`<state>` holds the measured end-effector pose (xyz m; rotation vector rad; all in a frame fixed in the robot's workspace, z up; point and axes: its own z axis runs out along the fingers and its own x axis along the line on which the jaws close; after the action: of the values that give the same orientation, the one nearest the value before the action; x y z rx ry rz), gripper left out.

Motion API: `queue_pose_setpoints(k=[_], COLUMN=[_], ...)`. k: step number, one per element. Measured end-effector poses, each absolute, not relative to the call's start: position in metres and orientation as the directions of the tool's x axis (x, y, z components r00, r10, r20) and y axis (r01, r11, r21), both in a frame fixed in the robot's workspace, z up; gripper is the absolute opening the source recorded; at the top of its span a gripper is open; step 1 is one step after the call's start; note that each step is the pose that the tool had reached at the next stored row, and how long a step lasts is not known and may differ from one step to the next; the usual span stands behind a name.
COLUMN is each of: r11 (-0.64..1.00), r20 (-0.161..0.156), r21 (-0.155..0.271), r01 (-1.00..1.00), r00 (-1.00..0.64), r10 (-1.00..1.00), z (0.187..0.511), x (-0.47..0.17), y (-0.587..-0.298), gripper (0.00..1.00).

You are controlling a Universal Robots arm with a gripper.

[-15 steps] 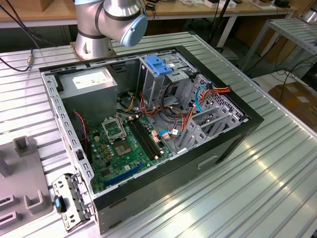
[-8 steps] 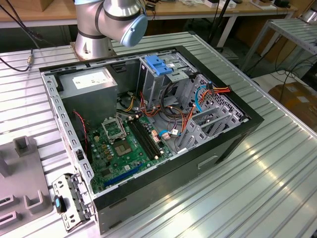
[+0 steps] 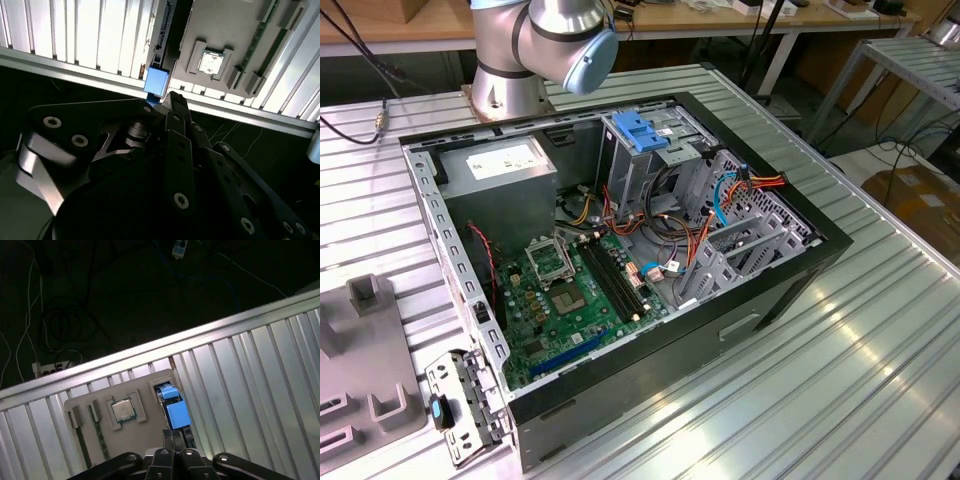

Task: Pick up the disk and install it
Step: 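Pick up the disk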

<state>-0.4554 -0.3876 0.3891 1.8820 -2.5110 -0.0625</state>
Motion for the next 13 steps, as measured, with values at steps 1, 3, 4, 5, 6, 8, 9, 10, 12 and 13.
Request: queue_pose_setpoints(k=[1,3,4,5,6,8,9,10,12,13], r11=[0.249,0.237,0.234,0.233,0.232,0.202,0.19,0.18,0.148,0.109], r20=[-0.02,0.01,0.018,0.024,0.031,0.042,0.043,0.043,0.043,0.043], r21=[0.033,0.019,0.015,0.012,0.008,-0.002,-0.003,-0.004,-0.004,-0.004], r01=[-0.968,-0.971,-0.972,-0.972,-0.973,-0.979,-0.982,-0.984,-0.989,-0.994], r00=[-0.25,-0.237,-0.234,-0.233,-0.231,-0.202,-0.19,-0.18,-0.149,-0.109], r10=[-0.968,-0.972,-0.972,-0.972,-0.972,-0.979,-0.981,-0.983,-0.988,-0.993], z=[0.389,0.388,0.388,0.388,0.387,0.384,0.384,0.383,0.381,0.378], x=[-0.455,-0.455,-0.455,-0.455,-0.455,-0.455,-0.455,-0.455,-0.455,-0.455], y=[-0.388,-0.385,-0.383,-0.38,-0.377,-0.371,-0.37,-0.37,-0.37,-0.37], gripper=[0.11,0.17,0.23,0.29,0.36,0.53,0.6,0.6,0.66,0.66])
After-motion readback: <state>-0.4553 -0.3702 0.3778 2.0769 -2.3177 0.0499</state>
